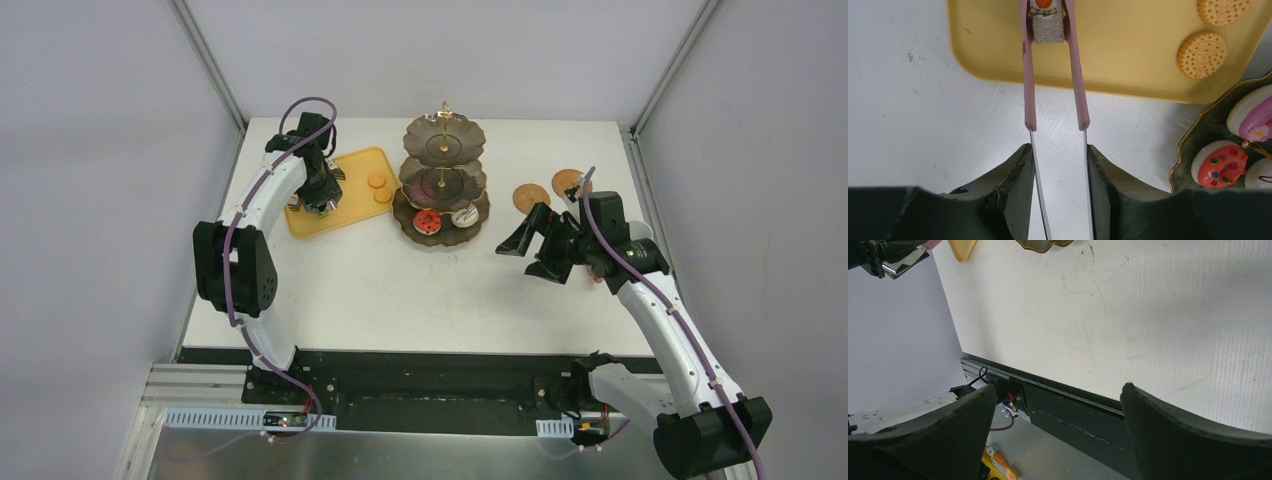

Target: Serve the afternoon tea

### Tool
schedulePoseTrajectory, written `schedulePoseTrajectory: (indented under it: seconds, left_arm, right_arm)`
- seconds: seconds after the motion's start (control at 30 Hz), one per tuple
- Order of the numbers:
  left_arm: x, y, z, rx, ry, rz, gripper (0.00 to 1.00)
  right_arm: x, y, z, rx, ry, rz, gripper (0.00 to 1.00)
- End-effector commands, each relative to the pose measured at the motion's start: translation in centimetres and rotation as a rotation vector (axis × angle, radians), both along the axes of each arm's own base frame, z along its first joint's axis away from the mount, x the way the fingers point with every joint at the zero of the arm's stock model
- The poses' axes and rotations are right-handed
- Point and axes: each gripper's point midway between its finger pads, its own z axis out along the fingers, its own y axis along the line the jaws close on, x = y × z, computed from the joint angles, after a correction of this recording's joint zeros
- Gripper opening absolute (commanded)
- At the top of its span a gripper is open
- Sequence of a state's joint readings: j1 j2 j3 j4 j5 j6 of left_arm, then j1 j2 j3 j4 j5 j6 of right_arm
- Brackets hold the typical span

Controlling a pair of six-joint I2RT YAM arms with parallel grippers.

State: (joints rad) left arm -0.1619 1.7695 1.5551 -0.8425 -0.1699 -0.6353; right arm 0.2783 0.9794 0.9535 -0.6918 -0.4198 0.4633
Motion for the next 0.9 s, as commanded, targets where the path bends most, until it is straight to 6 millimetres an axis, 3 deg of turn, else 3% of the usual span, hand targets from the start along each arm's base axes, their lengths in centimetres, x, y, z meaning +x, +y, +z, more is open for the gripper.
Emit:
schedulePoseTrajectory:
  seconds: [0.0, 0.4, 0.53, 0.77, 0.87]
  left_arm:
    - [-0.1, 1.2, 1.3, 0.041, -0.033, 0.005, 0.22]
    - [-2.4, 1.8, 4.4, 0.093, -0.057, -0.132, 0.04]
    - [-2.9, 1.0, 6.5, 0.087, -0.101, -0.203, 0.02]
    - [-4.7, -7.6, 13.8, 0.118, -0.285, -0.611, 0.04]
    - [-6.4, -9.7, 16.0, 0.117, -0.313, -0.707, 0.04]
  right_arm:
    - [0.5, 0.1, 1.0, 0.016, -0.038, -0.001, 0.99]
    - [0.2, 0.2, 1.4, 0.031, -0.042, 0.002, 0.99]
    - [0.1, 0.3, 1.5, 0.039, -0.040, 0.006, 0.99]
    - [-0.1, 0.2, 1.7, 0.038, -0.051, 0.007, 0.99]
    - [0.1, 0.1, 1.8, 0.032, -0.056, 0.003, 0.99]
